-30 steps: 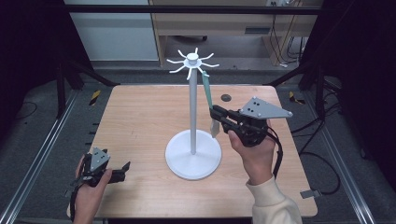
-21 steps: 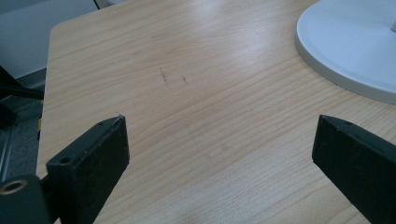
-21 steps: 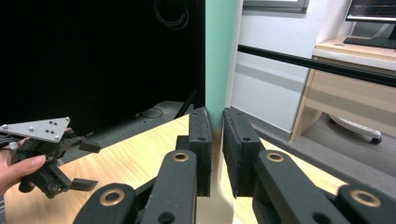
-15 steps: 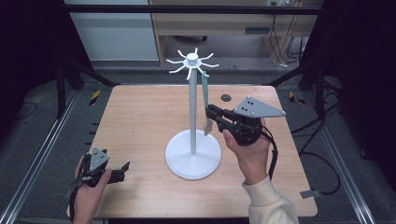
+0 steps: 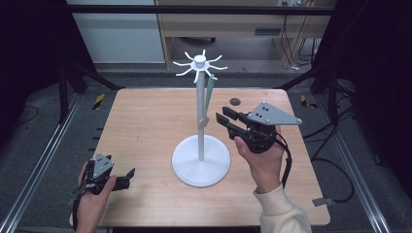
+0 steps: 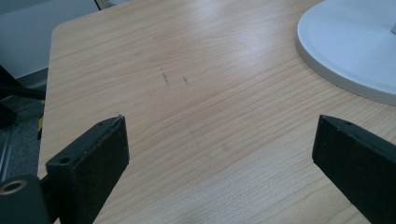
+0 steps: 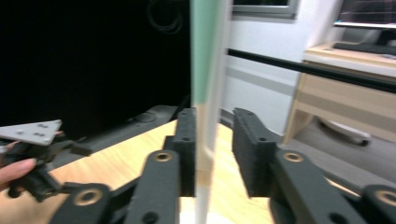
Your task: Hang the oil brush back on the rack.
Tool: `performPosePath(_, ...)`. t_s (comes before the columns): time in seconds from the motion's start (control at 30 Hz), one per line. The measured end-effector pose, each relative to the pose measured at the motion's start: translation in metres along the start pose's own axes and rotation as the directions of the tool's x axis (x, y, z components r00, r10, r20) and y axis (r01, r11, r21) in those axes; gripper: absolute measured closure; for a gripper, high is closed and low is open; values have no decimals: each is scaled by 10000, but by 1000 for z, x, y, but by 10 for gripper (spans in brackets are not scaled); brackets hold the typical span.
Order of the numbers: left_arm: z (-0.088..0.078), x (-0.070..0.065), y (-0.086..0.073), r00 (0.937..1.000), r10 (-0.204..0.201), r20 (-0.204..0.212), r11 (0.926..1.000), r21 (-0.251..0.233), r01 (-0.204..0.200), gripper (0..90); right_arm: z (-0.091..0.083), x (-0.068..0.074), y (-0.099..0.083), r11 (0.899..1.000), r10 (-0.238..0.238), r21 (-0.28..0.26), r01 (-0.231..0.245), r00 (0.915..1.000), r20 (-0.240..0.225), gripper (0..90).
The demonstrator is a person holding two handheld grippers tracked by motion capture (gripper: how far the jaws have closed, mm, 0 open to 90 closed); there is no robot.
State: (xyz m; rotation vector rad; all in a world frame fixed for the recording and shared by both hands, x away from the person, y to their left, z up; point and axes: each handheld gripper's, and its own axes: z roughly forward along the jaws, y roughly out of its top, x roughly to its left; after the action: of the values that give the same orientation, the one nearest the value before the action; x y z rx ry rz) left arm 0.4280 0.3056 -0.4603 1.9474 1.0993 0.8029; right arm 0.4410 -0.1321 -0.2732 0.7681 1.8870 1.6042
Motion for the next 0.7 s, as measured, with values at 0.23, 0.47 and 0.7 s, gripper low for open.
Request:
performPosePath(0.23,0,-1,0,10000,15,35,10000,-17,-15,34,-2,-21,-14,9978,94,626,-216,9818,1896,282)
performPosePath(0.47,0,0,0,10000,7,33,10000,-12,-7,34,6,-32,-25,9886,-507,1503,-9,9394,3391,97)
performPosePath(0.7,0,-1,1,10000,-16,68,10000,-23,17,33,2,-50,-39,9913,-281,1298,-214,9294,3680,70)
